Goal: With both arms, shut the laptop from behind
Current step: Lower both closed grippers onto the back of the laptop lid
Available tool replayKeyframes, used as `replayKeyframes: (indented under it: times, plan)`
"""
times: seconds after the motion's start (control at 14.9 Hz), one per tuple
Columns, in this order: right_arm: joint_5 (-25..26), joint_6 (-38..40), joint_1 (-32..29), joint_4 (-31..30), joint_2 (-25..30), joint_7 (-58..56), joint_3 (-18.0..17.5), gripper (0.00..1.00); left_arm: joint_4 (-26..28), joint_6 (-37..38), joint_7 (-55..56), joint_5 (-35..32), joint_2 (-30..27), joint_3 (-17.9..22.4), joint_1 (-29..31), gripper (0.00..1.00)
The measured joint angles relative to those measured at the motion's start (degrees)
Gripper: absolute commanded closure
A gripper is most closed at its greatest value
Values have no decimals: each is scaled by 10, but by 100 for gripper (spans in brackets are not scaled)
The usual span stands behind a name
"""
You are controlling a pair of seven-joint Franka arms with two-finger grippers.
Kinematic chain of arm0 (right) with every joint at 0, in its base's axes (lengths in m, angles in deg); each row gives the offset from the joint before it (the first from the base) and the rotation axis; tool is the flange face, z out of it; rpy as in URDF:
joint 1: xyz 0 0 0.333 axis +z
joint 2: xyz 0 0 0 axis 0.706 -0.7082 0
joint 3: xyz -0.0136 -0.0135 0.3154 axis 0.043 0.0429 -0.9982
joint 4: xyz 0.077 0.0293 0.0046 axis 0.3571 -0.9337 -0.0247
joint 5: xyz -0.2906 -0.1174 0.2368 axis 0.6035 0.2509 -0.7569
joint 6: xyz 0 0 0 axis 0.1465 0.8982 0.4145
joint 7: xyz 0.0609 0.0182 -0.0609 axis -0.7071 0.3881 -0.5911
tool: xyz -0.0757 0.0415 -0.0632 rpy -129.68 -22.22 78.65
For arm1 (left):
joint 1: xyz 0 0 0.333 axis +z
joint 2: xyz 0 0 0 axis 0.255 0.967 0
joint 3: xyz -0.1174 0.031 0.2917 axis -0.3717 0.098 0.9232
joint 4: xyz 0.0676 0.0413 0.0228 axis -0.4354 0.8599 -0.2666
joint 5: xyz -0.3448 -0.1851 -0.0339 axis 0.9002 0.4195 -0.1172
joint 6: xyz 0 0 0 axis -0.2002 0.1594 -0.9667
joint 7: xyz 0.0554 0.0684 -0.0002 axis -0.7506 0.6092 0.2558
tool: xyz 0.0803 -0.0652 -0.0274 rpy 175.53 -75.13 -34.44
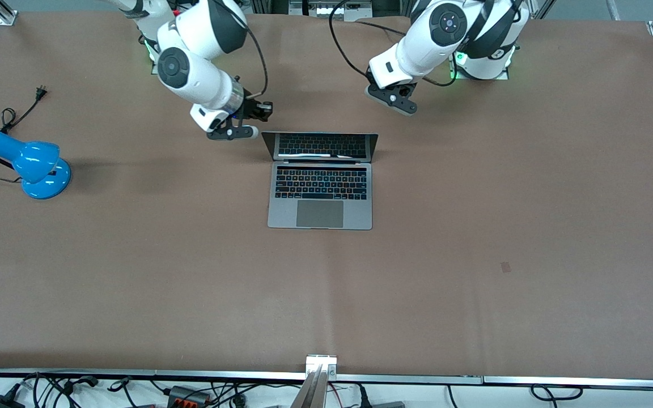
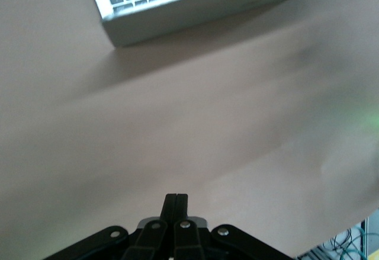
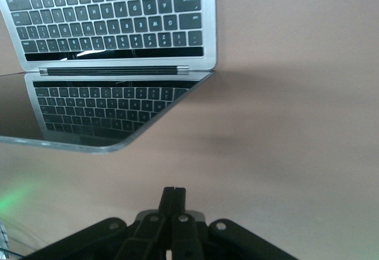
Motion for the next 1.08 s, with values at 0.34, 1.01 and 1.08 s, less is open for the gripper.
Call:
replayKeyframes:
  times: [0.34,1.01,1.08]
  plan:
    - [-1,-25,3,25,-30,1,4,100,0,-150,0,0,68,-7,0,99]
    - [-1,-26,-7,125,-118,1,11,100,-20,-236,-1,0,106,-5,8,99]
    - [-1,-27,-8,131,-124,1,11,100,-24,-236,-1,0,108,-5,8,99]
